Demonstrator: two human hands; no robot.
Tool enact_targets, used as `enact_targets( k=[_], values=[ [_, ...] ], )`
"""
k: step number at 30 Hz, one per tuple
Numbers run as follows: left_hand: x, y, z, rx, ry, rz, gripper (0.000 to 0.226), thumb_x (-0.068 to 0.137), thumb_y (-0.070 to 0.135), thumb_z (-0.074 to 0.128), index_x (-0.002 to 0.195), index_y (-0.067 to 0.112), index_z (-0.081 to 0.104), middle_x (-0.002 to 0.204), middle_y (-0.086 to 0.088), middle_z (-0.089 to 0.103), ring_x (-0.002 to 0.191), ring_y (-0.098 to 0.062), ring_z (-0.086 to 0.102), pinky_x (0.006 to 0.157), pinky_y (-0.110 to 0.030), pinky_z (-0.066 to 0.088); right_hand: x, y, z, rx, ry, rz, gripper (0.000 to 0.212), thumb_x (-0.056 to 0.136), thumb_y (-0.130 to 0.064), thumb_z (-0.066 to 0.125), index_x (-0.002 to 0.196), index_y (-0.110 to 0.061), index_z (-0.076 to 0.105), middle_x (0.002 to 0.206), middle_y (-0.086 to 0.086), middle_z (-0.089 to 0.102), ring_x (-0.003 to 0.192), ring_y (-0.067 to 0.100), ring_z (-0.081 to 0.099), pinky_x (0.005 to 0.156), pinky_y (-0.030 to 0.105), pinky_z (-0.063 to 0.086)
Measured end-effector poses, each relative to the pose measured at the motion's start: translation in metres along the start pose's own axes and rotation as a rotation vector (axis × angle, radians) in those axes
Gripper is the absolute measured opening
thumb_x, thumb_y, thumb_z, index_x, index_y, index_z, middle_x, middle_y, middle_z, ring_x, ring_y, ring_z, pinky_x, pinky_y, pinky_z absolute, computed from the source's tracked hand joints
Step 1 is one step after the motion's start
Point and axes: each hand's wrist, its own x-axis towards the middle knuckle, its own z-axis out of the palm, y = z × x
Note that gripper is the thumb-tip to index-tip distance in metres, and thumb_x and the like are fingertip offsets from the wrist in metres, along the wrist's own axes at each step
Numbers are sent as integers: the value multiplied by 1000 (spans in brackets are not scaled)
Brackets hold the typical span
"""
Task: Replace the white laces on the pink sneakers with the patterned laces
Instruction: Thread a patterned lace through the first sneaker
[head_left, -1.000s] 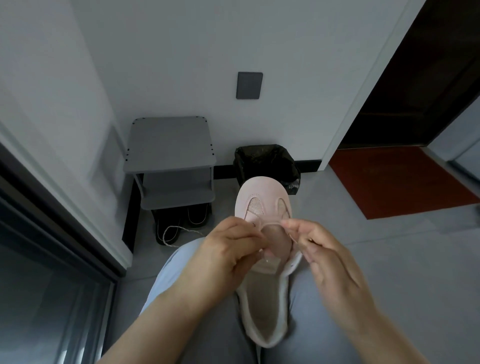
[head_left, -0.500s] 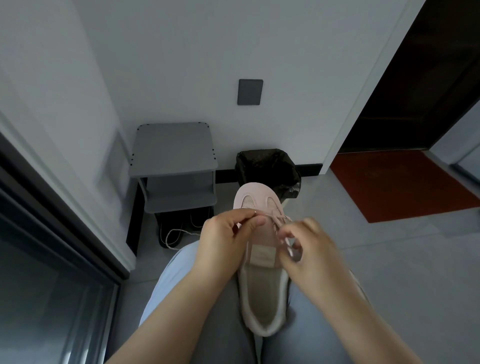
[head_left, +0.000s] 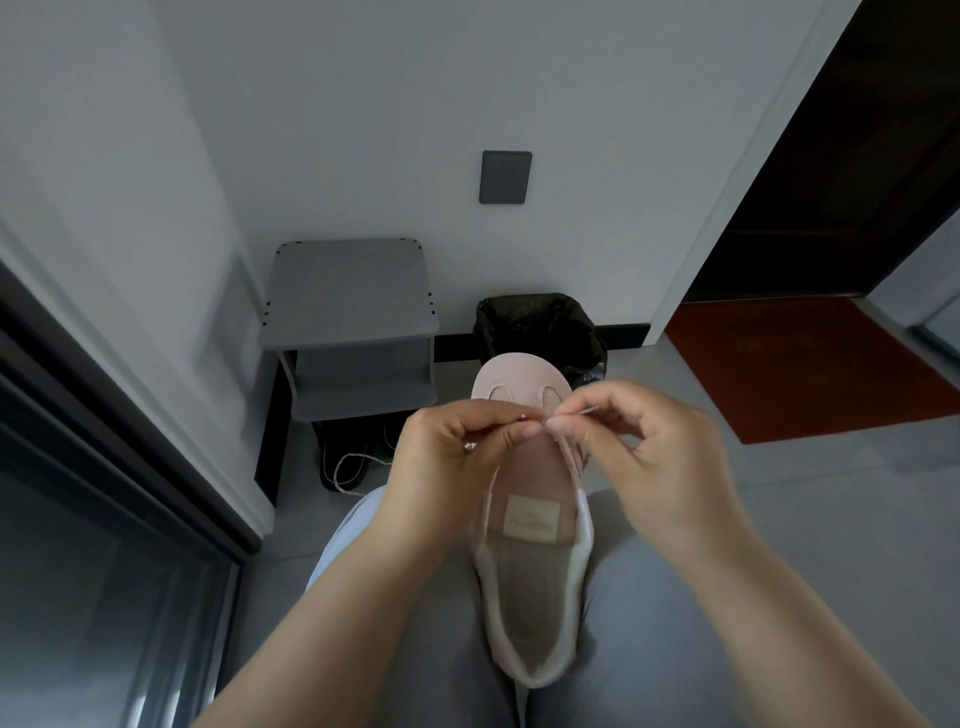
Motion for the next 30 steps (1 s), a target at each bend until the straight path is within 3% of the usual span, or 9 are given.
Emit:
enact_targets(
  k=[2,7,11,16,20,24,27,30],
  values=[
    [0,3,-1,-20,-20,11,8,74,24,70,79,22,75,80,10,74,79,-5,68,73,-18,52,5,-15,-7,88,-1,-44,7,73,-23,71,77,-27,67,72,-22,67,70,-7,63,65,5,44],
    [2,4,-6,-117,-25,-44,11,65,25,67,72,21,74,70,11,72,68,-2,67,62,-13,49,3,-18,-4,68,-217,99,49,67,-25,79,100,-41,47,72,-20,70,71,0,66,71,16,51],
    [2,1,-10,-176,-74,-80,15,65,22,66,74,13,75,74,7,73,75,-6,69,70,-14,50,3,-10,0,-63,-223,92,45,70,-31,76,94,-40,40,77,-26,67,75,-4,63,72,11,47],
    [1,-2,-10,-187,-86,-40,22,70,17,65,85,3,73,80,-2,73,79,-10,67,73,-17,50,1,-11,6,-147,-219,8,41,78,-26,71,96,-35,35,71,-20,65,82,-2,58,71,13,41],
    [3,-6,-10,-193,-91,6,21,70,13,66,88,4,71,80,0,72,80,-10,66,75,-17,49,1,-9,10,-233,-205,-71,47,84,-21,66,89,-42,24,90,-14,63,86,1,53,70,15,40],
    [3,-6,-6,-194,-45,15,24,69,14,67,90,3,70,81,-4,70,79,-9,65,73,-16,48,1,-10,14,-328,-202,-87,38,87,-24,62,90,-34,25,79,-6,66,68,6,58,58,22,46],
    [3,-4,-1,-134,-5,20,17,72,8,69,89,5,72,77,4,69,77,-4,64,72,-14,47,5,-9,12,-289,-204,-11,37,83,-27,67,92,-28,31,74,-5,67,66,4,59,59,17,46],
    [2,-4,0,-108,39,5,13,76,4,69,78,15,74,71,14,68,75,0,63,69,-13,47,13,6,-1,-8,-254,230,37,77,-30,72,96,-23,40,74,-3,67,67,6,61,63,16,47]
  ],
)
